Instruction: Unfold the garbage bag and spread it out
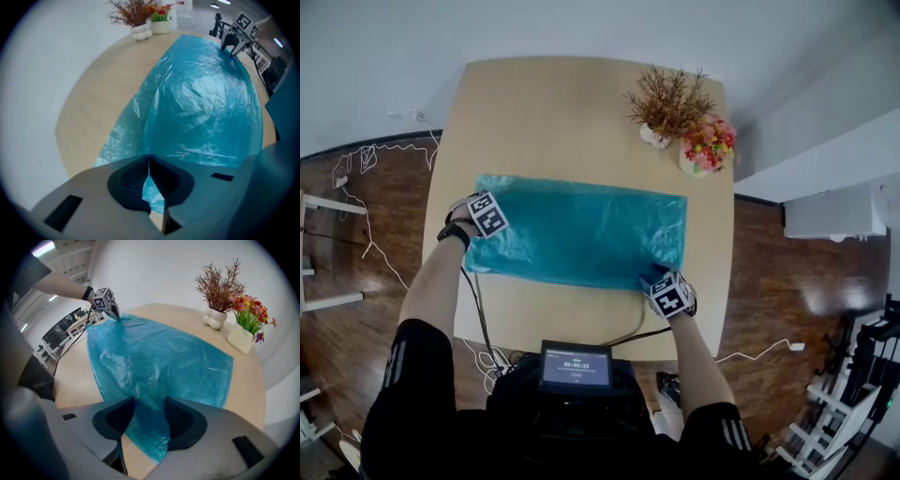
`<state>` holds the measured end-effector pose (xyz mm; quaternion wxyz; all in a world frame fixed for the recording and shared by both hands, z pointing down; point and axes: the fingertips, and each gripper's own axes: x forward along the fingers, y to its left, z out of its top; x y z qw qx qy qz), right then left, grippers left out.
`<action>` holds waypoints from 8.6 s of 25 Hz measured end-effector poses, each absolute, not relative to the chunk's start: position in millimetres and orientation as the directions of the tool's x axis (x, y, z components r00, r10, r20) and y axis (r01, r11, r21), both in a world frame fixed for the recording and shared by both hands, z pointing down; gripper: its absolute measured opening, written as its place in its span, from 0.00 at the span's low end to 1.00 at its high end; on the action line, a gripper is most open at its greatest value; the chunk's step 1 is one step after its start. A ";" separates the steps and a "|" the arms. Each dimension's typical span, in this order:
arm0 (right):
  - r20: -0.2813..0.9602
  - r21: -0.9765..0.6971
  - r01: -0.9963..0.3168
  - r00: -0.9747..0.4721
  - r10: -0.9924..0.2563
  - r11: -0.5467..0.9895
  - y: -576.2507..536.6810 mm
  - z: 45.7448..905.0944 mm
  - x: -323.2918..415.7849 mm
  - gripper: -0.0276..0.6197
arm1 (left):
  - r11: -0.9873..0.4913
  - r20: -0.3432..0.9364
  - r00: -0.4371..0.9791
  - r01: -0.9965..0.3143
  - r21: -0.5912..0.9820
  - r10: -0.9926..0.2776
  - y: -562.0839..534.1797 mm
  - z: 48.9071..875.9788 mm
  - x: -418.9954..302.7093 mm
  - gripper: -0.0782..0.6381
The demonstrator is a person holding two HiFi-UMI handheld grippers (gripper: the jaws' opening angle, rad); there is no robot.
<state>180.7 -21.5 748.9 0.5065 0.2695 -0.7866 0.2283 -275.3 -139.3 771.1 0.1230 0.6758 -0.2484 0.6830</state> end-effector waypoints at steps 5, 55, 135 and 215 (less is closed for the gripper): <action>0.922 -0.072 -0.660 -0.331 -0.202 0.748 -23.1 747.7 182.2 0.41 | -0.825 0.959 -0.028 -0.503 -0.257 -0.282 -142.9 753.7 -273.8 0.11; 0.723 0.382 -0.032 -0.611 -0.321 0.923 -106.3 631.2 -94.0 0.07 | -0.629 0.569 0.288 -0.488 -0.606 -0.771 -40.8 515.2 -197.4 0.24; 0.871 0.132 -0.220 -0.440 -0.219 0.967 154.7 670.6 -67.3 0.07 | -0.912 0.921 0.044 -0.166 -0.375 -0.387 -206.4 778.4 -305.9 0.11; 0.928 -0.037 -0.854 -0.222 -0.300 0.519 39.7 745.3 149.3 0.36 | -0.939 0.937 0.211 -0.263 -0.221 -0.279 -69.7 757.1 -214.5 0.31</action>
